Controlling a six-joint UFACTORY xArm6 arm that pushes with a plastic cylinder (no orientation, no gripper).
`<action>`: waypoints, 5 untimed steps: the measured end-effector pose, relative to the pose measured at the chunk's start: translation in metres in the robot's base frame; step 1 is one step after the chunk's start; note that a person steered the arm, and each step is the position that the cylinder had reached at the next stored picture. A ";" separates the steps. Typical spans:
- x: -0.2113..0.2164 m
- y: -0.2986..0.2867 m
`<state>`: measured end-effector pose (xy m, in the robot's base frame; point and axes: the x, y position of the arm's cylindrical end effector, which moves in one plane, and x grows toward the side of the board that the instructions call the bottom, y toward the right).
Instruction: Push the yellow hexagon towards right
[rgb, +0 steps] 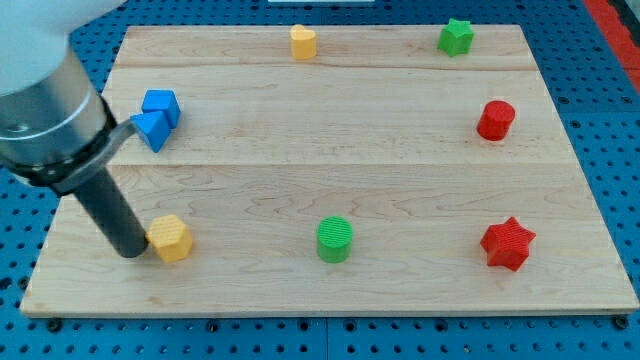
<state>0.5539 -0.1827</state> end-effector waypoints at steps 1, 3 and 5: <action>0.000 0.026; 0.000 0.037; 0.000 0.065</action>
